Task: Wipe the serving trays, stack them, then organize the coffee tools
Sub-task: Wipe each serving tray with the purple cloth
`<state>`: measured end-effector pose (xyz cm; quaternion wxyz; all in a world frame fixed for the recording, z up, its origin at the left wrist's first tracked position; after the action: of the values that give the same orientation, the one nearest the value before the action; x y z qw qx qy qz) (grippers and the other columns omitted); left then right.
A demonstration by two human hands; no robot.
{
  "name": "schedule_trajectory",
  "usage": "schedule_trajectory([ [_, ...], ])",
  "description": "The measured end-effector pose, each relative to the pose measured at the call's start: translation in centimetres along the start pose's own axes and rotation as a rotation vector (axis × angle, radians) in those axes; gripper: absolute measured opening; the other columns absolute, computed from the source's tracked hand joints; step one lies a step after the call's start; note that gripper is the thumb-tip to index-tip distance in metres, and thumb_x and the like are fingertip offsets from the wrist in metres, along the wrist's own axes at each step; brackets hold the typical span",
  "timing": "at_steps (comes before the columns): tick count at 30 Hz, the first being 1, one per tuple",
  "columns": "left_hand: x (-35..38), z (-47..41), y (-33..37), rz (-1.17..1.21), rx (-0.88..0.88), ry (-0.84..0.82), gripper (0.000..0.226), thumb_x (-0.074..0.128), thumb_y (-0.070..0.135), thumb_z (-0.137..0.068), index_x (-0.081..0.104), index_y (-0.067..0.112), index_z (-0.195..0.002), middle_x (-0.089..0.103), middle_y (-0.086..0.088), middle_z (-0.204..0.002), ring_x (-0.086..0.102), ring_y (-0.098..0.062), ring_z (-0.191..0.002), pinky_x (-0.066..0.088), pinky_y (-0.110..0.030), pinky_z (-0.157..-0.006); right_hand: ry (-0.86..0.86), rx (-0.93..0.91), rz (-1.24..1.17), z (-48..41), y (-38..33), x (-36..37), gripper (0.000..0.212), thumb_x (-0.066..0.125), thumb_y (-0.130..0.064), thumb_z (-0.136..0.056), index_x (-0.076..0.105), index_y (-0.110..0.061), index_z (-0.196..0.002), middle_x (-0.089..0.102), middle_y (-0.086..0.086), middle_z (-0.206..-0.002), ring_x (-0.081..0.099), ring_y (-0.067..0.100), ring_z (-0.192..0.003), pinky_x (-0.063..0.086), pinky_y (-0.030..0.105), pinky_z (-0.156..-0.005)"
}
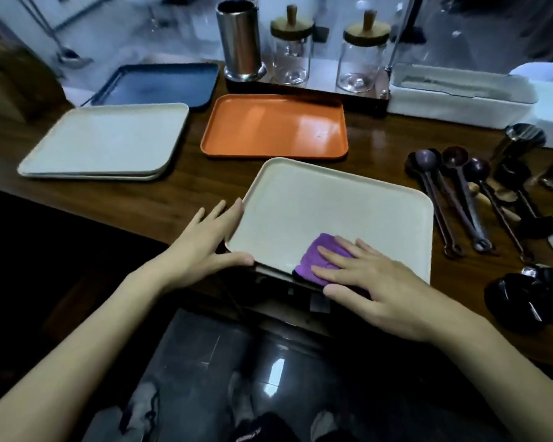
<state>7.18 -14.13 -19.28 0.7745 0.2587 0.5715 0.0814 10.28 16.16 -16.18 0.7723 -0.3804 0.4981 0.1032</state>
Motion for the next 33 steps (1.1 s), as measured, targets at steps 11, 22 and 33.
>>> schedule_trajectory([
  [11, 0.7, 0.9, 0.1, -0.035, -0.073, 0.015, 0.124, 0.029, 0.102, -0.065, 0.002, 0.032, -0.164, 0.002, 0.016, -0.169, -0.006, -0.011, -0.156, -0.004, -0.038, -0.126, 0.008, -0.1, 0.092, -5.5, -2.5, 0.9, 0.074, 0.027, -0.08, -0.086, 0.038, -0.045, -0.151, 0.018, -0.015, -0.165, -0.001, 0.009, -0.154, 0.004, 0.039, -0.126],
  [22, 1.0, 0.7, -0.2, -0.066, -0.069, 0.013, 0.119, 0.029, 0.099, -0.07, -0.003, 0.033, -0.163, -0.003, 0.017, -0.168, -0.011, -0.008, -0.155, -0.006, -0.04, -0.128, 0.193, 0.144, 0.148, 4.8, 2.4, 0.8, 0.07, 0.014, -0.085, -0.086, 0.04, -0.056, -0.144, 0.02, -0.027, -0.157, 0.0, -0.004, -0.15, -0.009, 0.034, -0.124],
  [33, 1.7, 0.7, 0.3, -0.068, -0.07, 0.104, 0.091, 0.037, 0.076, -0.093, -0.002, 0.034, -0.163, 0.002, 0.019, -0.169, -0.014, -0.005, -0.154, -0.01, -0.039, -0.127, 0.132, 0.467, 0.169, -2.4, 6.2, -2.5, 0.121, -0.023, -0.096, -0.056, 0.009, -0.041, -0.159, -0.01, 0.001, -0.169, -0.013, 0.026, -0.154, 0.001, 0.047, -0.124],
])
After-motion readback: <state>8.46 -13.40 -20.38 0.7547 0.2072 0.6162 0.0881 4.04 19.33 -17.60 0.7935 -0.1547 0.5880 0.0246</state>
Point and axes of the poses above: each hand's wrist, its own z-axis away from the middle knuckle, its own x-axis out of the palm, y = z × x, the point moved 3 cm from there along -z, towards the middle knuckle
